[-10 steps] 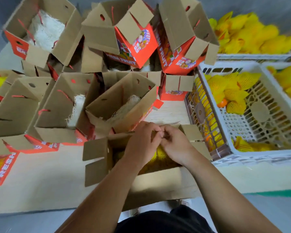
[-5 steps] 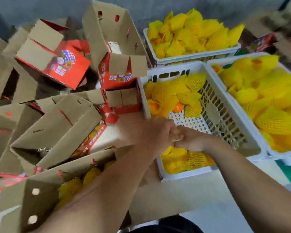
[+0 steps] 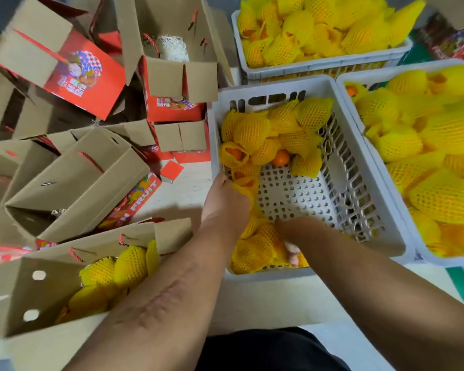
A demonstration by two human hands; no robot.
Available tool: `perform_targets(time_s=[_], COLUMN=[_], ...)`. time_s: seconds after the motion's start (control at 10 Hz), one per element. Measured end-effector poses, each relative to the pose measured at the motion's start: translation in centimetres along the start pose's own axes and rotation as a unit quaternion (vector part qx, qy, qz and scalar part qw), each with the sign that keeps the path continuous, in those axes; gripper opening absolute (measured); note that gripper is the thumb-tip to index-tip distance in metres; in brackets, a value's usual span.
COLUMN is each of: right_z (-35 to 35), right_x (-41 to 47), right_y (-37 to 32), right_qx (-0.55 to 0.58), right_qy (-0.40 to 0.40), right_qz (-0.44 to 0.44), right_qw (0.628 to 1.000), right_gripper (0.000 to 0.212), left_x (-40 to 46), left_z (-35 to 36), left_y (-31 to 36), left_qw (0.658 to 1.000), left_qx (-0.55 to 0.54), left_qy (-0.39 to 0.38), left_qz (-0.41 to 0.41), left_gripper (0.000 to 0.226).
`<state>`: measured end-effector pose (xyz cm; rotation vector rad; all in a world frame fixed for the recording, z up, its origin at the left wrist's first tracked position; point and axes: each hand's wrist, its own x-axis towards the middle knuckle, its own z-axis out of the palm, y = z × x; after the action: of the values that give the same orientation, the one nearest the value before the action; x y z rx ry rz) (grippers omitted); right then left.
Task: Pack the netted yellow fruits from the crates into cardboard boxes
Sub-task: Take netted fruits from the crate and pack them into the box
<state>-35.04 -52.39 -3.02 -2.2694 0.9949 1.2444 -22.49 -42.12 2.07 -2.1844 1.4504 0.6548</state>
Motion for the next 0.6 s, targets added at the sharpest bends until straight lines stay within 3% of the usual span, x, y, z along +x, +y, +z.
perform_targets(time_s=[0.1,0.2,0.3,0.4,0.6], right_z=[-1.0,-1.5,-2.4,-2.9,-2.8], right_x=[-0.5,0.2,0.5,0.1,0.2], right_y=[2.1,4.3,4.0,2.9,2.3], right_qx=[0.128,0.371,0.583,0.679,0.647], right_qy=[0.036,0.106,0.088,-0.003,0.034], right_qz=[-0.019,-0.065,-0.133,-0.231,-0.230], right_qw=[0.991,0.920,0.797,0.697,0.726], right_gripper=[0.115,0.095,0.074,0.054,0.043], left_x=[1.0,-0.1,-0.1,0.4,0.5], left_z=[-0.3,-1.0,-0.7,-0.3,0.4], left_y=[-0.4,-0.2,-0.5,-0.8,-1.1], left_qw=[0.998,0.994,0.989,0.979,0.959], left_qx=[-0.010,0.082,0.056,0.045,-0.046], left_qy=[0.060,0.066,0.139,0.200,0.280], left_qz=[-0.012,-0.010,0.008,0.021,0.016], left_gripper=[0.019,0.014,0.027,0.043,0.018])
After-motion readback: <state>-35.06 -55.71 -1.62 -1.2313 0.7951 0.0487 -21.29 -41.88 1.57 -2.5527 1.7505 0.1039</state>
